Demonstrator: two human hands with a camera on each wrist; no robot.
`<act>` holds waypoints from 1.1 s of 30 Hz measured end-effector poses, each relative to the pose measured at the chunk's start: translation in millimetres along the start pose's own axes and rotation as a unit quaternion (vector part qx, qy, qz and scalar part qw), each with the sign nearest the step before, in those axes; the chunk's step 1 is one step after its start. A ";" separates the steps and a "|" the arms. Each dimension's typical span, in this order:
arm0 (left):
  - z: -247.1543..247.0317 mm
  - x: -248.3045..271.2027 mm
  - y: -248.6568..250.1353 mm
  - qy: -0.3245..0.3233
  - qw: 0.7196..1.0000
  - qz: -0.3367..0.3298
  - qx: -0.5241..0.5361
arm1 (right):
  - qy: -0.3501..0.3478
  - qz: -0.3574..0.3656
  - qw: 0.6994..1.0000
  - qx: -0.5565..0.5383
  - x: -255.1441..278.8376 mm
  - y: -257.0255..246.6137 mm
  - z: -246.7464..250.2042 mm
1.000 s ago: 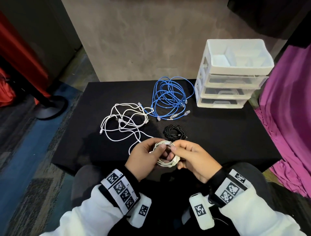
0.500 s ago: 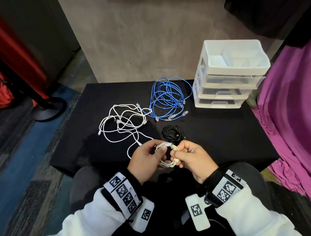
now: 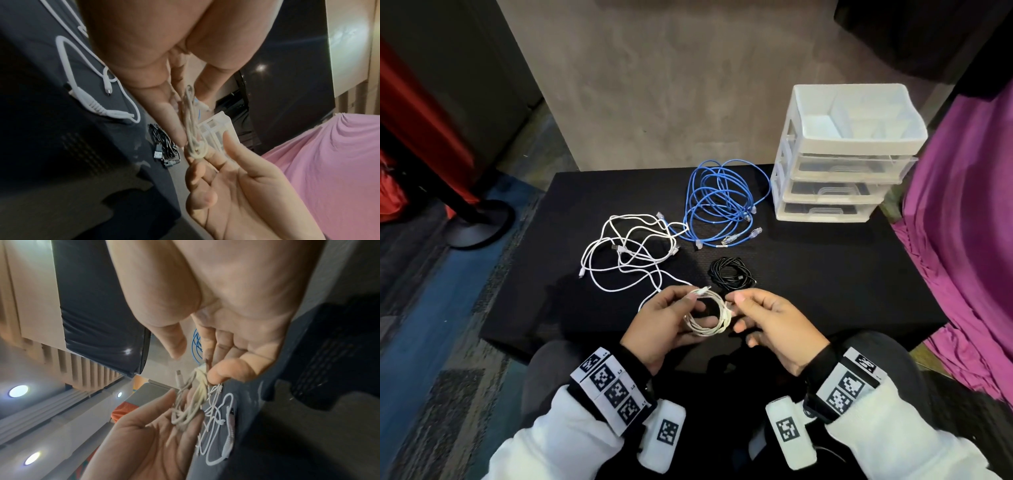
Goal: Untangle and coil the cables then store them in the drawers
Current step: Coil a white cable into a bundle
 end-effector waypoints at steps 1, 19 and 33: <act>4.4 0.6 1.1 0.005 1.000 -0.005 0.006 | 0.039 0.024 0.997 0.056 -2.8 -5.0 5.5; 103.8 -6.0 34.0 0.180 0.980 -0.080 0.025 | 0.154 -0.086 0.849 0.498 -110.5 -27.7 21.6; 268.2 44.2 71.1 0.335 0.941 -0.031 -0.049 | 0.032 0.073 0.864 0.497 -129.4 -86.7 -99.8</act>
Point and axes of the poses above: each hand's wrist, its own x-axis away from the middle knuckle, its own z-axis out of the back of the hand, y = z × x, the point moved 5 cm from there along -x, towards the middle knuckle, and after that the axes turned 10 degrees about -y, right-handed, at the moved point
